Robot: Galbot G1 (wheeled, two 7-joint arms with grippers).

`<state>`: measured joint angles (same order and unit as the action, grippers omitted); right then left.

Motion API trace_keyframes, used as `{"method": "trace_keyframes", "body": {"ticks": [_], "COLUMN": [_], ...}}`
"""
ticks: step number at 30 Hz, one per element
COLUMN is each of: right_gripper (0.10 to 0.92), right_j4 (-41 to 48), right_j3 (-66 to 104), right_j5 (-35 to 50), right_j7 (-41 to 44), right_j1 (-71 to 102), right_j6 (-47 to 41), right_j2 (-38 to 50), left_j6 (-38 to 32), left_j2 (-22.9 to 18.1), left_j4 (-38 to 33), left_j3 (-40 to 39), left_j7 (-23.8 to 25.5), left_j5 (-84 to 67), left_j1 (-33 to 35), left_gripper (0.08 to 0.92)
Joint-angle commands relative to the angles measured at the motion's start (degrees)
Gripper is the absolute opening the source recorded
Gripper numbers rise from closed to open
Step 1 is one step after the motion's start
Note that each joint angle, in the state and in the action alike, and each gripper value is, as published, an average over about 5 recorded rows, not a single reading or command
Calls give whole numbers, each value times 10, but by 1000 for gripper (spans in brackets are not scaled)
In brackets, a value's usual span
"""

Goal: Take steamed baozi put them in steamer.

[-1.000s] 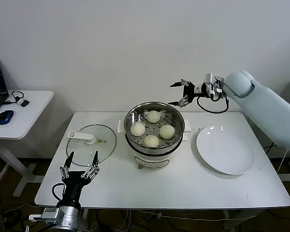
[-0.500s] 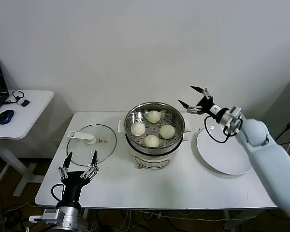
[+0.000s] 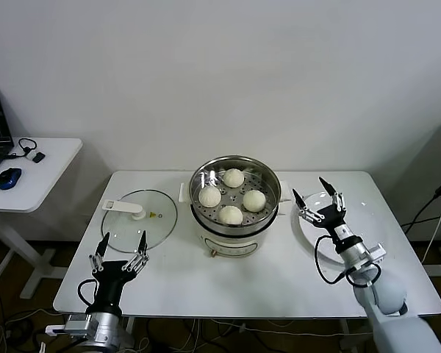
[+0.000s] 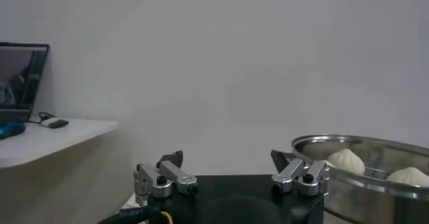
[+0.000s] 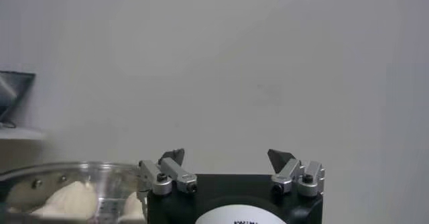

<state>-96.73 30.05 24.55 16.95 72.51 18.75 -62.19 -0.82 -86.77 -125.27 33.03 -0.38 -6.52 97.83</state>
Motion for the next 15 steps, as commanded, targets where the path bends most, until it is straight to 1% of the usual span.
{"method": "trace_keyframes", "body": {"ticks": [1, 8, 15], "right_gripper": [823, 823, 823], "right_j4": [-34, -21, -21], "right_j3": [37, 11, 0], "right_j5": [9, 8, 7], "right_j7": [-38, -42, -43], "right_j1": [163, 150, 141], "right_j6": [69, 64, 58], "right_j2": [-64, -76, -81], "left_j6": [0, -6, -12], "left_j2": [-5, -8, -5], "left_j4": [7, 21, 21], "left_j3": [7, 10, 15], "left_j7": [-6, -12, -12], "left_j5": [21, 50, 68], "left_j1": [-9, -11, -10], "left_gripper": [823, 823, 823]}}
